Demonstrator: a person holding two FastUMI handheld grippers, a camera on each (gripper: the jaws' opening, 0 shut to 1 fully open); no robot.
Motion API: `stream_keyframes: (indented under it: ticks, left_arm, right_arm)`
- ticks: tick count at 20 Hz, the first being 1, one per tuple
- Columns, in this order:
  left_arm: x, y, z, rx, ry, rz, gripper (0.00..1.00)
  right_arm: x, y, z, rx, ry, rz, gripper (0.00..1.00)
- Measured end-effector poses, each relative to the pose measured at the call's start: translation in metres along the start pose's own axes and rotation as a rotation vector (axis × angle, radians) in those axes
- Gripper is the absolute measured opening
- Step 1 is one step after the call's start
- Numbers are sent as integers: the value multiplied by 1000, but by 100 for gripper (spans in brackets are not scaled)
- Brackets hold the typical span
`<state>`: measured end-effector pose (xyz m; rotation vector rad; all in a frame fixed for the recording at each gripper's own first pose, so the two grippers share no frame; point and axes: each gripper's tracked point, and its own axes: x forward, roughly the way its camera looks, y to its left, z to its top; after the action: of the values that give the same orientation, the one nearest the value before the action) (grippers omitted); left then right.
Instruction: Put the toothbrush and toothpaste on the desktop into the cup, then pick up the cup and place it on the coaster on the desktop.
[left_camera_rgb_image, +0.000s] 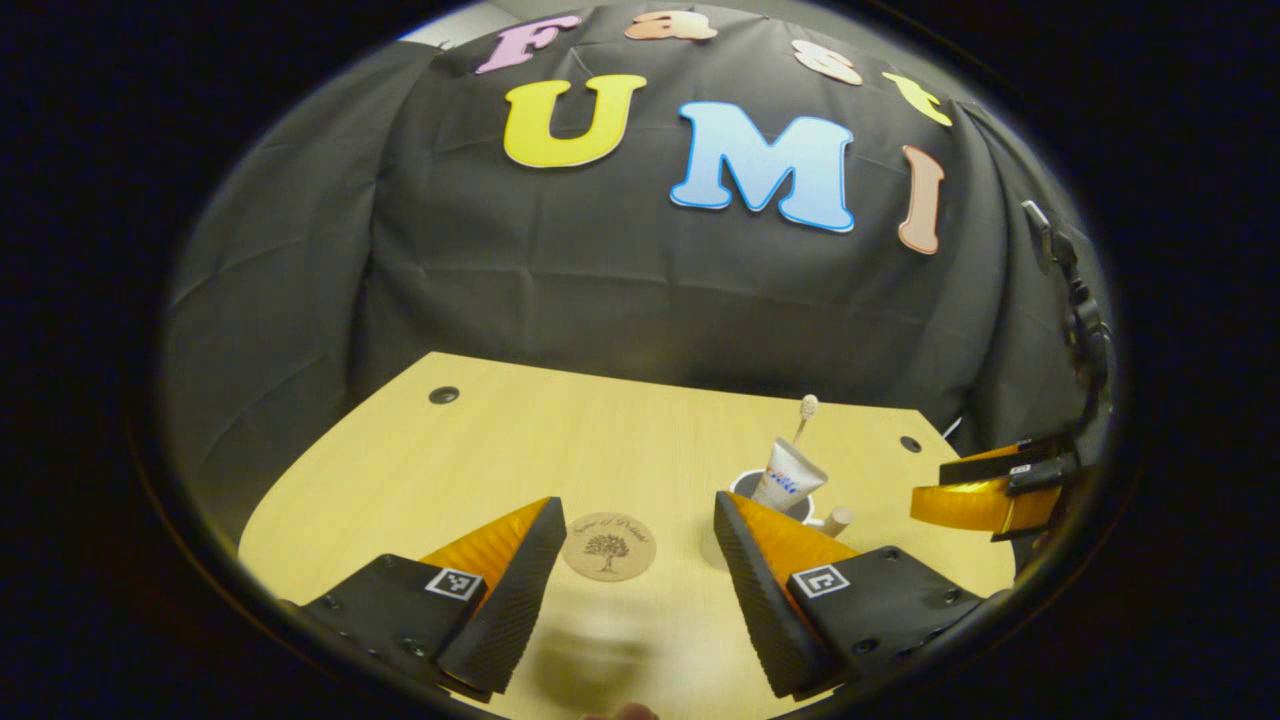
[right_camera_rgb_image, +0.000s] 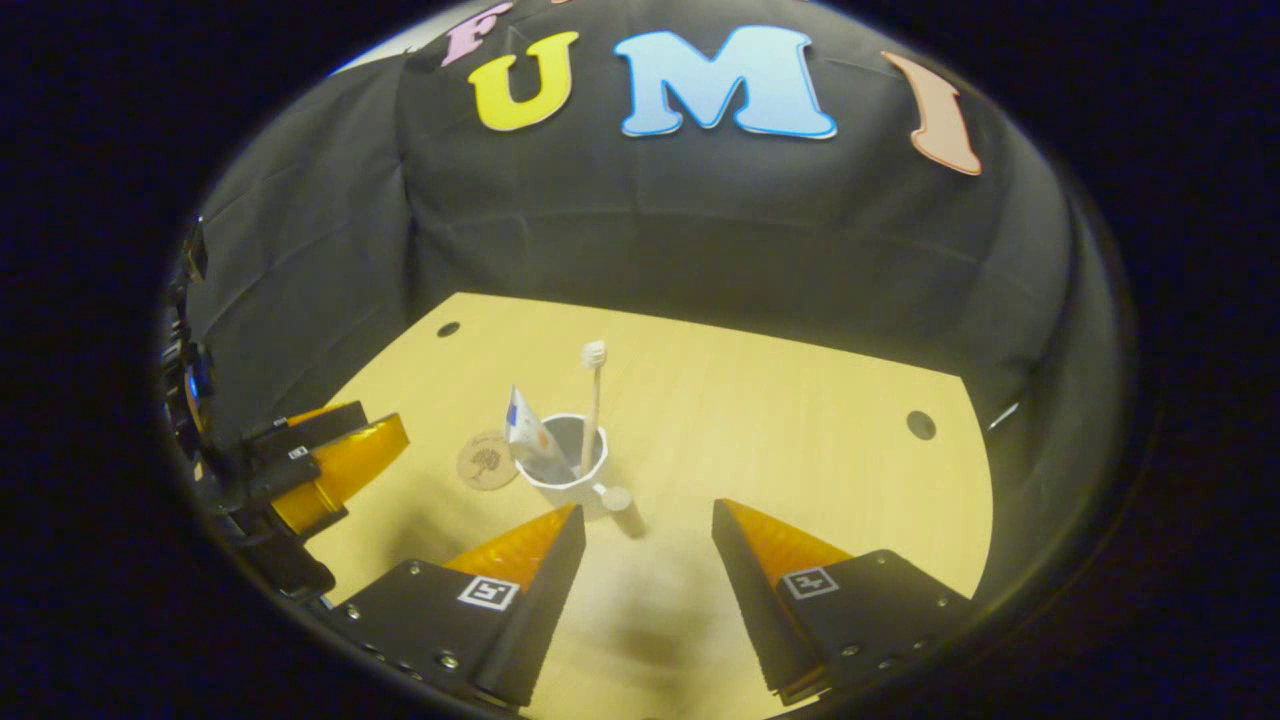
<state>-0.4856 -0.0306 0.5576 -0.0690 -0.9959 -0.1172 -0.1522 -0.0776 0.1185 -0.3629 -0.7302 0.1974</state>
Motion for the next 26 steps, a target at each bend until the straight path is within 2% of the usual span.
stream_keyframes:
  ticks: [3, 5, 7, 9, 11, 18, 26]
  left_arm:
    - [-12, 21, -5, -20, 8, 28, 98]
    - [-19, 32, -10, -33, 15, 46, 96]
    - [-23, 44, -13, -44, 17, 64, 96]
    - [-25, 52, -17, -55, 23, 78, 96]
    - [-25, 59, -20, -60, 26, 94, 96]
    - [-29, 76, -22, -71, 35, 142, 96]
    - [-38, 105, -30, -107, 52, 218, 96]
  right_arm:
    - [14, 8, -9, -67, 63, 31, 82]
    - [23, 8, -12, -109, 99, 37, 95]
    - [27, 6, -14, -171, 139, 39, 94]
    - [32, 3, -5, -290, 157, 38, 93]
    - [47, 7, 3, -359, 178, 64, 93]
    - [86, 13, -4, -425, 319, 169, 92]
    - [109, 17, -23, -528, 450, 227, 92]
